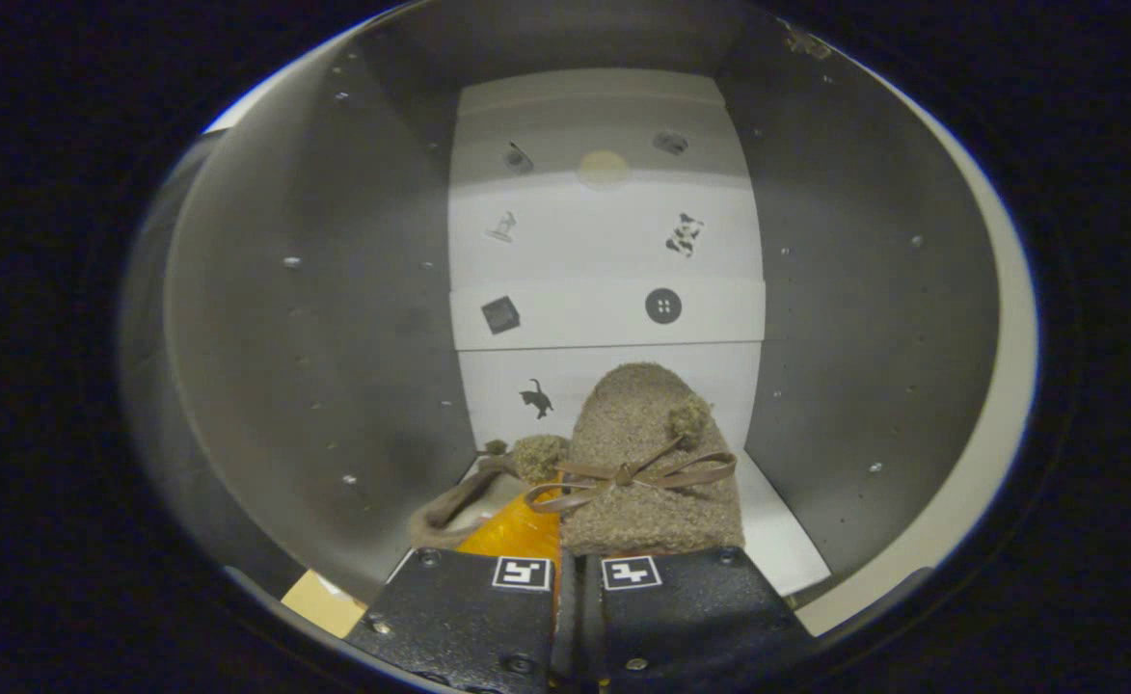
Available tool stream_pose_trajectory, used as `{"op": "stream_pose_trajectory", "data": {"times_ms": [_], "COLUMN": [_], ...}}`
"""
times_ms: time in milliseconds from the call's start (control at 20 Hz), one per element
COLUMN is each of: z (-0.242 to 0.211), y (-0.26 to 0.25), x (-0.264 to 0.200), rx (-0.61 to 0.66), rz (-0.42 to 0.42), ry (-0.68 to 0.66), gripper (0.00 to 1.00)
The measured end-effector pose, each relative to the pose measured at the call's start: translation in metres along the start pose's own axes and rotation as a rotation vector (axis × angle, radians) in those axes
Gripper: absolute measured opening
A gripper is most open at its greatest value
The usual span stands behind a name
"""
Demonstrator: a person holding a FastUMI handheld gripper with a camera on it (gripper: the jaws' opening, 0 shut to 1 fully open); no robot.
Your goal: Open the shoe cabinet door, grab the shoes and put them into the shoe cabinet, then close the shoe cabinet door.
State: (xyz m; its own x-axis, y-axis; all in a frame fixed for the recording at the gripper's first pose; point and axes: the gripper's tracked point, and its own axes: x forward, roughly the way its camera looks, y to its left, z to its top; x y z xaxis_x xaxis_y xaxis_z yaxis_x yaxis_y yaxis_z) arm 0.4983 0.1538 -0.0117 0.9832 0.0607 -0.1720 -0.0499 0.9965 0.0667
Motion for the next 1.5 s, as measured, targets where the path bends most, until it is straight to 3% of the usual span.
{"op": "stream_pose_trajectory", "data": {"times_ms": [350, 850, 1100, 1250, 1350, 1500], "z": [-0.029, -0.052, -0.038, -0.031, -0.025, -0.019], "y": [-0.027, -0.029, -0.019, -0.017, -0.018, -0.014], "x": [0.067, 0.076, 0.044, 0.009, -0.017, -0.067], "rx": [0.021, -0.001, -0.018, -0.033, -0.034, -0.052], "rz": [-0.058, -0.076, -0.064, -0.064, -0.072, -0.070], "ry": [0.127, 0.328, 0.276, 0.212, 0.160, 0.086], "gripper": [0.07, 0.16, 0.53, 0.56, 0.81, 0.91]}}
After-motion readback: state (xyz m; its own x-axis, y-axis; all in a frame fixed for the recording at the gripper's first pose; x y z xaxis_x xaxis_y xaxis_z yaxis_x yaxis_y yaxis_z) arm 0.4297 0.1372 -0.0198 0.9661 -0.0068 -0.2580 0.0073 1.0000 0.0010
